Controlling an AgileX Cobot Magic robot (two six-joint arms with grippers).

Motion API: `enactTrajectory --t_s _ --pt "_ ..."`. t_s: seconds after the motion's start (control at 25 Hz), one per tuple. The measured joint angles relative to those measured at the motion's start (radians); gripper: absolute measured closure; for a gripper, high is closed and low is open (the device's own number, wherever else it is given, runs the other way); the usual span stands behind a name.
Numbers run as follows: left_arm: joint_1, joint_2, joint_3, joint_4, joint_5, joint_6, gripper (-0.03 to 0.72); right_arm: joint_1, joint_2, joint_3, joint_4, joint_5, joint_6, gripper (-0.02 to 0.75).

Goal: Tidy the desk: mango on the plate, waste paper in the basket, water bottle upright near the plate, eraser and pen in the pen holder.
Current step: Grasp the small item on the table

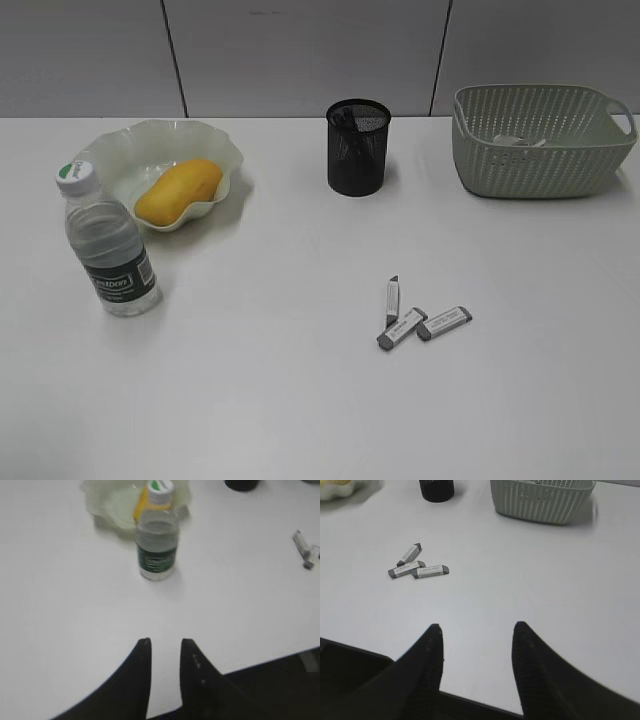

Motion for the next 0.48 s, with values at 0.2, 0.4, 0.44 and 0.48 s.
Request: enactTrajectory --t_s 0.2,0.4,0.44,0.48 --pt "-0.012 0.465 -0.111 -0.234 -0.087 0.141 0.413 0.0 0.02 0.024 0.027 -0.049 -0.009 0.39" --pt "-0.196 0.804 -0.314 -0.326 -0.205 0.199 0.407 0.0 0.024 0.025 0.033 -0.056 -0.013 0.42" --pt "-0.262 0.856 -0.356 -0.301 -0.241 0.176 0.412 0.0 0.024 0.025 0.033 -0.056 -0.013 0.421" --pt "-0.32 0.901 -0.389 -0.27 -0.268 0.148 0.415 0.0 0.024 0.025 0.033 -0.056 -0.013 0.421"
